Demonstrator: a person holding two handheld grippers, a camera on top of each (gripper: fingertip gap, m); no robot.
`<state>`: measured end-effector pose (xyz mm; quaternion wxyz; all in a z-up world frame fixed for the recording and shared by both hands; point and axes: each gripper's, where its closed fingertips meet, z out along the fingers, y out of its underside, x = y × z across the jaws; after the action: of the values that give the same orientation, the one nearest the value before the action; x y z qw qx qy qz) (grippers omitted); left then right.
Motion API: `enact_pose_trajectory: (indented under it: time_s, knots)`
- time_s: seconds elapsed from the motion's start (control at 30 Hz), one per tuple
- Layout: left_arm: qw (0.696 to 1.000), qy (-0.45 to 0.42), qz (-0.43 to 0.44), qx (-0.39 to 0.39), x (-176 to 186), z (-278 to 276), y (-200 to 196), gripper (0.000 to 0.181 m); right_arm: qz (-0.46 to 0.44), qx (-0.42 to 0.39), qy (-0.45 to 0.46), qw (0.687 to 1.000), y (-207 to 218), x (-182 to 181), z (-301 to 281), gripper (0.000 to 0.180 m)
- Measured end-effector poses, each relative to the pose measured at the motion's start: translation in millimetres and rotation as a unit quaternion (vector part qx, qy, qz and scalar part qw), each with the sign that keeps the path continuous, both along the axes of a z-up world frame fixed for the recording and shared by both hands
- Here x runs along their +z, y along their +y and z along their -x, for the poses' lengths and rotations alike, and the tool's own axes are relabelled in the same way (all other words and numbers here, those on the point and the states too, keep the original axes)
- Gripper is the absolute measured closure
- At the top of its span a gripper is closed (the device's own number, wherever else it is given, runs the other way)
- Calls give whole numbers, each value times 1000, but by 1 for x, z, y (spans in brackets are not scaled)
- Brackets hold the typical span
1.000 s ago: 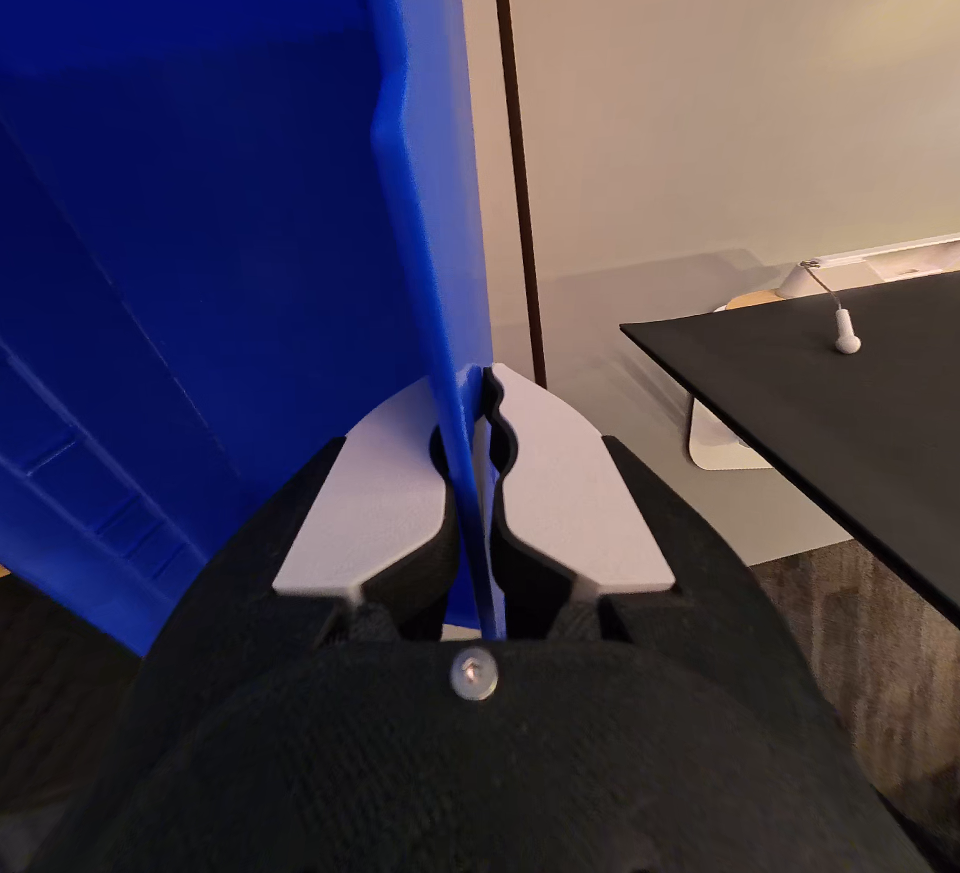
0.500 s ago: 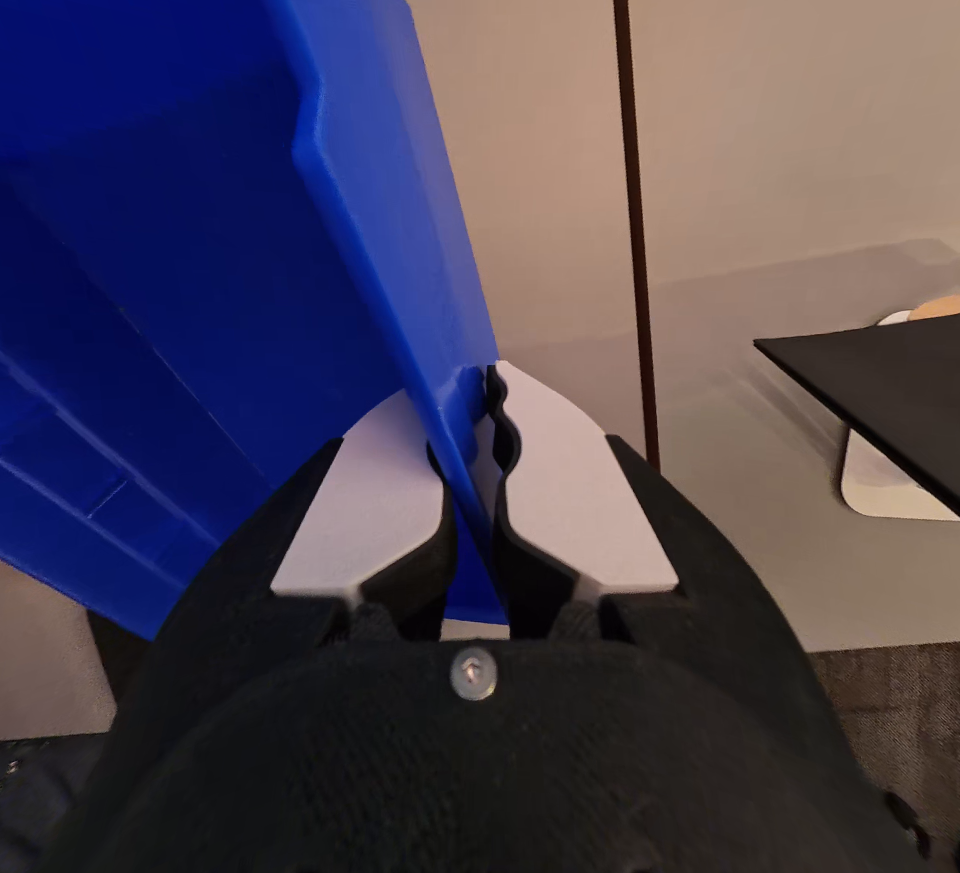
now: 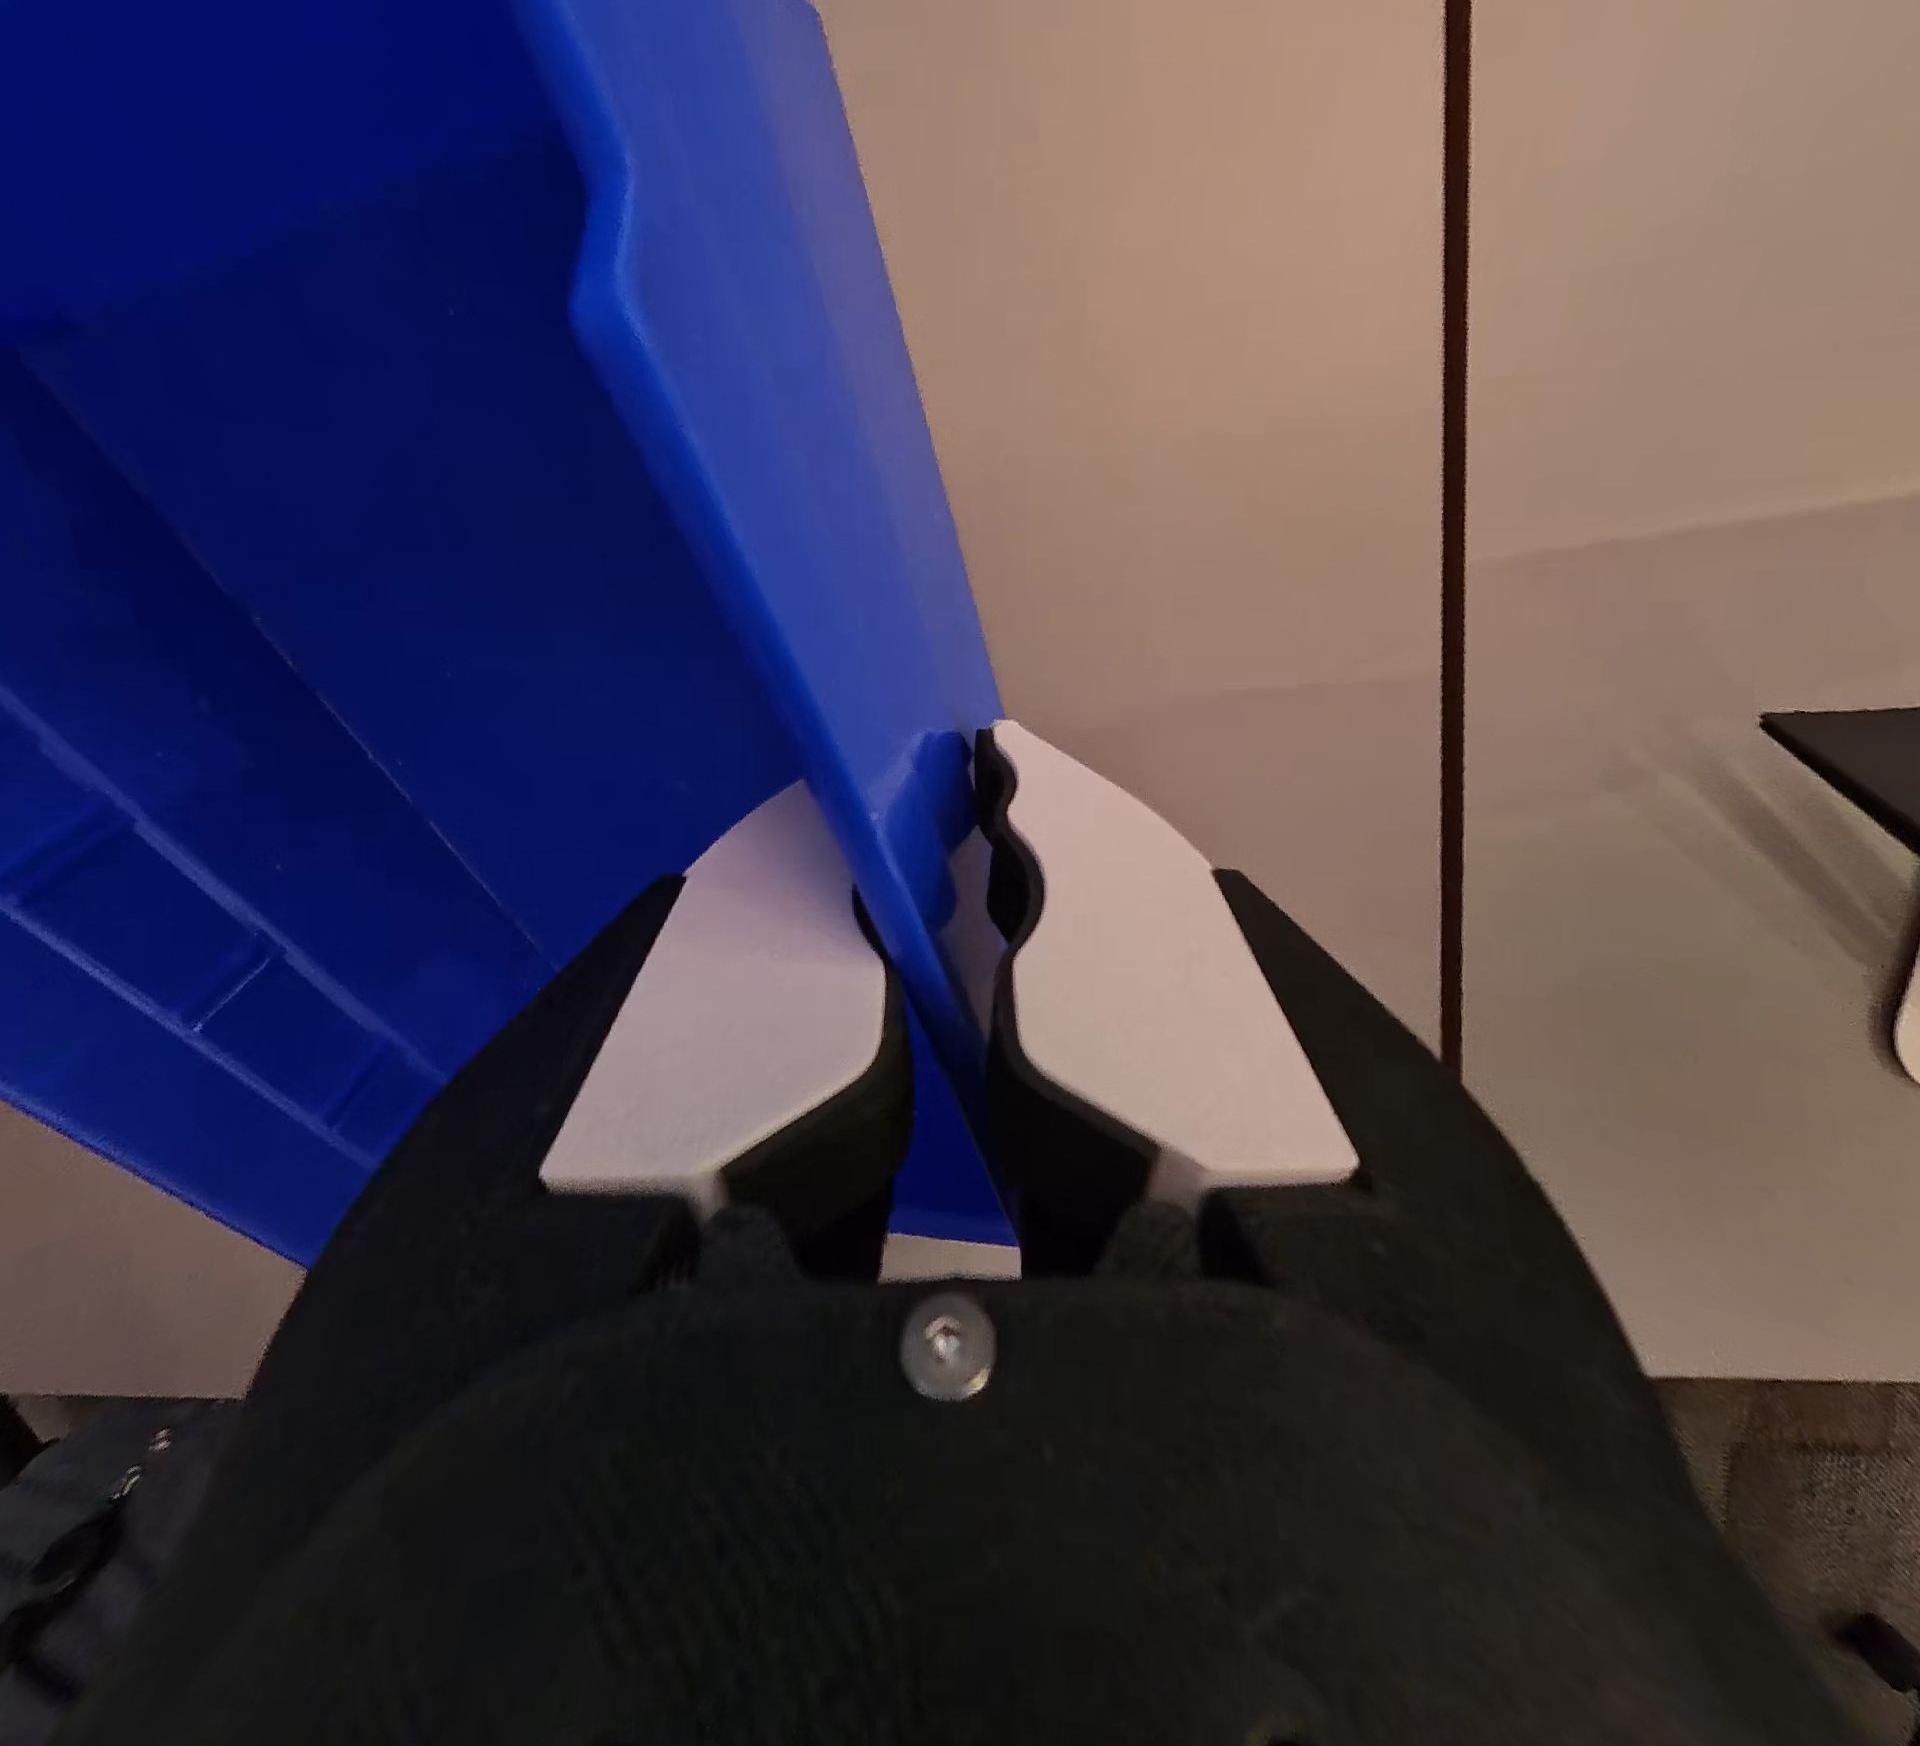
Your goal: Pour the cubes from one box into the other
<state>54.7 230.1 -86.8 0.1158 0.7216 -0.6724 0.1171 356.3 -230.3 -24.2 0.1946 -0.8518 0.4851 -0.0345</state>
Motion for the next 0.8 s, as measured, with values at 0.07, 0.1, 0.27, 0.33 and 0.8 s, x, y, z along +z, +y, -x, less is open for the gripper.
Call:
enact_pose_trajectory:
  time_s: [0.07,0.1,0.27,0.33,0.8]
  knots:
    - [1000,-3,1,7,0,6,8,168,-5,-1,8,1000,2,-4,1,168]
    - [1000,-5,3,11,0,10,12,168,-8,-2,13,1000,4,-6,2,168]
    - [999,-11,9,31,1,25,31,168,-20,-1,25,999,11,-12,4,168]
    - [999,-10,7,37,1,32,39,168,-29,-3,30,999,16,-14,5,168]
    - [997,8,-24,74,1,94,102,169,17,36,52,998,71,-24,1,167]
